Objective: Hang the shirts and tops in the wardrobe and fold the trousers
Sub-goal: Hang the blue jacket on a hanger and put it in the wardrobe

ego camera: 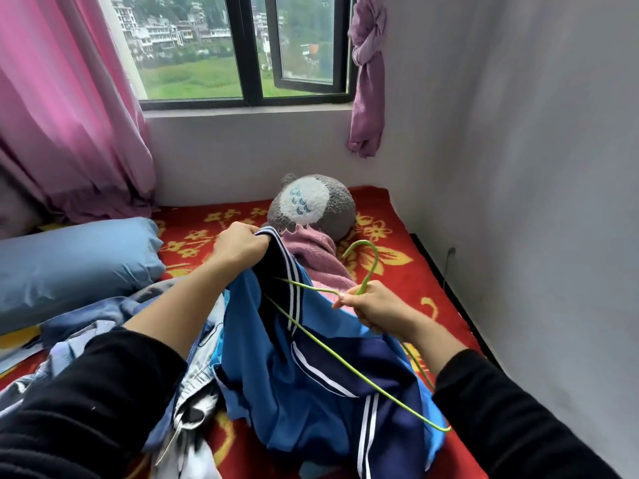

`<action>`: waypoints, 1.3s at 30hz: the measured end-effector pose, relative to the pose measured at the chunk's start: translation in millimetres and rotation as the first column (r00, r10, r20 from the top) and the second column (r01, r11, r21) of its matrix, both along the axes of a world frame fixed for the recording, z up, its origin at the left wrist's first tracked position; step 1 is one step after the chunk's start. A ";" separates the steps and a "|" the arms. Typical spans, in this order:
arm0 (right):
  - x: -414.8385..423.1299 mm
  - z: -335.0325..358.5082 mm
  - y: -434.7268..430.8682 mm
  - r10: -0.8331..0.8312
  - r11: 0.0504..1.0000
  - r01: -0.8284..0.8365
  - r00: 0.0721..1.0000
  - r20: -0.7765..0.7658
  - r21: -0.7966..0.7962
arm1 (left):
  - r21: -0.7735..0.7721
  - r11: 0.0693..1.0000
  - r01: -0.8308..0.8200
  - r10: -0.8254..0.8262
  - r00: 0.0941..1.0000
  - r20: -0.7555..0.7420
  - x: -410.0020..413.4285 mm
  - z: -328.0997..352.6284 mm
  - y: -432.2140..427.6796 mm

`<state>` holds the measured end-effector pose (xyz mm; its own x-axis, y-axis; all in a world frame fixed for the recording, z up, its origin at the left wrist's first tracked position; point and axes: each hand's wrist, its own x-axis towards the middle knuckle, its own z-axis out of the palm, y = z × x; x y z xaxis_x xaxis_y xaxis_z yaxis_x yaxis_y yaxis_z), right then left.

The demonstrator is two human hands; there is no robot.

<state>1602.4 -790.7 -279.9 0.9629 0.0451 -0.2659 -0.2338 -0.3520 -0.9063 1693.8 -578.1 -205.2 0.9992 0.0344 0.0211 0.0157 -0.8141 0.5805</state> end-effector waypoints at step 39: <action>27.3 -23.5 84.4 0.375 0.749 -0.092 0.875 0.306 -0.657 | 0.269 0.701 0.661 -0.706 0.589 0.394 -36.6 -23.1 69.6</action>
